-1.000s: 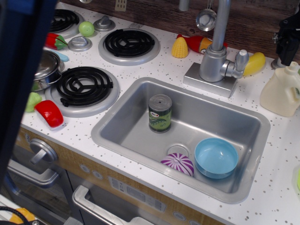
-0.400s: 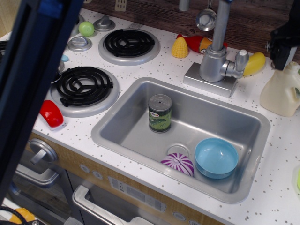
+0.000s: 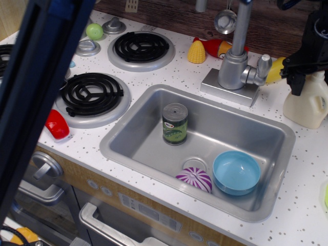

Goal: Put detergent in sink

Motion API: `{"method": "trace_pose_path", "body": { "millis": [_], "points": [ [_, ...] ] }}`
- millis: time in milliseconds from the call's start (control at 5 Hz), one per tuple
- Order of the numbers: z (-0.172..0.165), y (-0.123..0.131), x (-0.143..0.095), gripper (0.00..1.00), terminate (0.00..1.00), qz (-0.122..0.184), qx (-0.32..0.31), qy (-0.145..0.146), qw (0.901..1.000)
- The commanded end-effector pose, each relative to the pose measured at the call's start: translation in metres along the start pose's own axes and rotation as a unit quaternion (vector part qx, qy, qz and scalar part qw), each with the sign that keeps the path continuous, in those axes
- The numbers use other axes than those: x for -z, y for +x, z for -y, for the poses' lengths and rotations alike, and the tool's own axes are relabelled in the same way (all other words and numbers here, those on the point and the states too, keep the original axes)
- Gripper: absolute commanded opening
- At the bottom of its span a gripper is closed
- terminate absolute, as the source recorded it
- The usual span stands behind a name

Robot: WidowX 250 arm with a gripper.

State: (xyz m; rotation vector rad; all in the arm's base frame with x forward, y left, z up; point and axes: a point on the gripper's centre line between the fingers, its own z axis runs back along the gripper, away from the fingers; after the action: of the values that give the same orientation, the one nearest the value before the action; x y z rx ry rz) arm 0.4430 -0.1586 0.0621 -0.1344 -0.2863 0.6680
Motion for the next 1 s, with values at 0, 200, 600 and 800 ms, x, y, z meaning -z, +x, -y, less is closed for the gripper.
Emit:
{"method": "trace_pose_path", "body": {
  "millis": [0,200,600,800],
  "points": [
    [0.005,0.007,-0.018,0.00,0.00,0.010,-0.014,-0.013,0.9998],
    [-0.005,0.004,-0.043,0.00,0.00,-0.001,-0.010,0.016,0.9998],
    [-0.061,0.003,-0.088,0.00,0.00,0.005,0.050,0.090,0.9946],
    [-0.102,0.000,-0.084,0.00,0.00,-0.004,0.073,0.099,0.9924]
  ]
}}
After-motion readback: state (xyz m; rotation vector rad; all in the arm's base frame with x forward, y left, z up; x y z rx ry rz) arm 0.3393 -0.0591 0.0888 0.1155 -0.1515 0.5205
